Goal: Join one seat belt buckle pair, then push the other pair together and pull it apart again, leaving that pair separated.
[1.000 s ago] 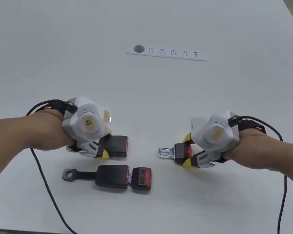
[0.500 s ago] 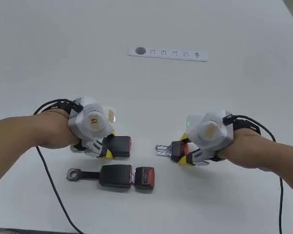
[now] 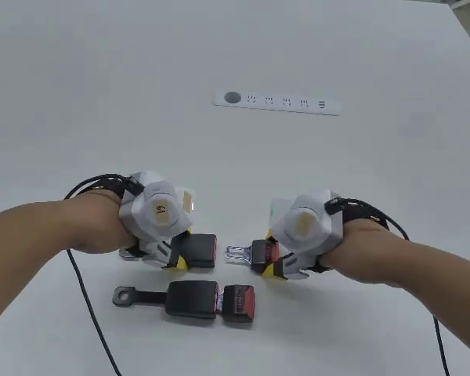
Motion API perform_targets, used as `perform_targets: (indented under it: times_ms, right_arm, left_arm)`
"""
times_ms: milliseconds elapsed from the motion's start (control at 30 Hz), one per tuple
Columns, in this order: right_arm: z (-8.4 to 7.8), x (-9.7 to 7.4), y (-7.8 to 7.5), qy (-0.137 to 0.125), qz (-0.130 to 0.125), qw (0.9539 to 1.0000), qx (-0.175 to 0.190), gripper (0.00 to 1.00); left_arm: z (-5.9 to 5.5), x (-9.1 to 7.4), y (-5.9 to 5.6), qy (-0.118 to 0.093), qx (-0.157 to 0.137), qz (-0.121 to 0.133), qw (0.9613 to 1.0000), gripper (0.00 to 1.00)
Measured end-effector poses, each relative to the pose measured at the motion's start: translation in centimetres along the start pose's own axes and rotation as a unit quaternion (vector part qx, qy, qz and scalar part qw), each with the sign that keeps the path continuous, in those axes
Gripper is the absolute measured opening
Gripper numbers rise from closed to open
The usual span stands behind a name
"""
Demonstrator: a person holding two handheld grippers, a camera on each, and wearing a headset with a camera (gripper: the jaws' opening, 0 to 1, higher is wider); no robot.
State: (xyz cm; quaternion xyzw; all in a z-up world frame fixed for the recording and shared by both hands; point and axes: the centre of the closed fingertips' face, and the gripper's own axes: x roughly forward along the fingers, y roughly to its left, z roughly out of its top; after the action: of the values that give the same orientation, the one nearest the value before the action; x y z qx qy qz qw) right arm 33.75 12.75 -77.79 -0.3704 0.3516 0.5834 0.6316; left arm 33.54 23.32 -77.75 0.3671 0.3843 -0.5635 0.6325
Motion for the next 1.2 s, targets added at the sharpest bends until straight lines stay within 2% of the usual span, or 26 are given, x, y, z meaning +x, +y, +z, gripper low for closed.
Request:
perform_targets:
  times_ms: [200, 300, 367, 633, 733, 1033, 1200]
  right_arm:
    - [1.5, 0.9, 0.2, -0.002, -0.001, 1.0000, 0.001, 0.32]
    - [1.3, 0.7, 0.1, 0.005, -0.002, 0.9999, -0.009, 0.32]
    - [1.7, 0.5, 0.4, -0.009, 0.003, 0.9999, -0.011, 0.32]
    - [2.2, 1.4, 0.0, -0.016, 0.001, 0.9998, -0.014, 0.31]
    - [2.3, 1.1, 0.0, -0.023, 0.003, 0.9997, -0.010, 0.31]
    - [2.8, 1.4, -0.2, -0.017, -0.002, 0.9997, -0.016, 0.30]
    - [3.0, 1.5, -0.1, -0.017, -0.003, 0.9997, -0.017, 0.30]
  left_arm:
    - [0.1, 0.0, -0.1, 0.003, -0.001, -0.001, 1.0000, 0.34]
    - [0.1, 0.1, -0.1, 0.003, -0.003, 0.000, 1.0000, 0.34]
    - [0.1, 0.0, -0.1, 0.003, -0.002, 0.000, 1.0000, 0.34]
    - [0.2, 0.1, 0.0, -0.002, -0.002, 0.000, 1.0000, 0.34]
    - [0.4, 0.0, -0.2, -0.007, -0.003, 0.000, 1.0000, 0.33]
    - [0.3, 0.2, 0.0, -0.003, 0.001, -0.007, 1.0000, 0.33]
    - [0.1, 0.2, 0.0, -0.010, -0.002, -0.006, 0.9999, 0.33]
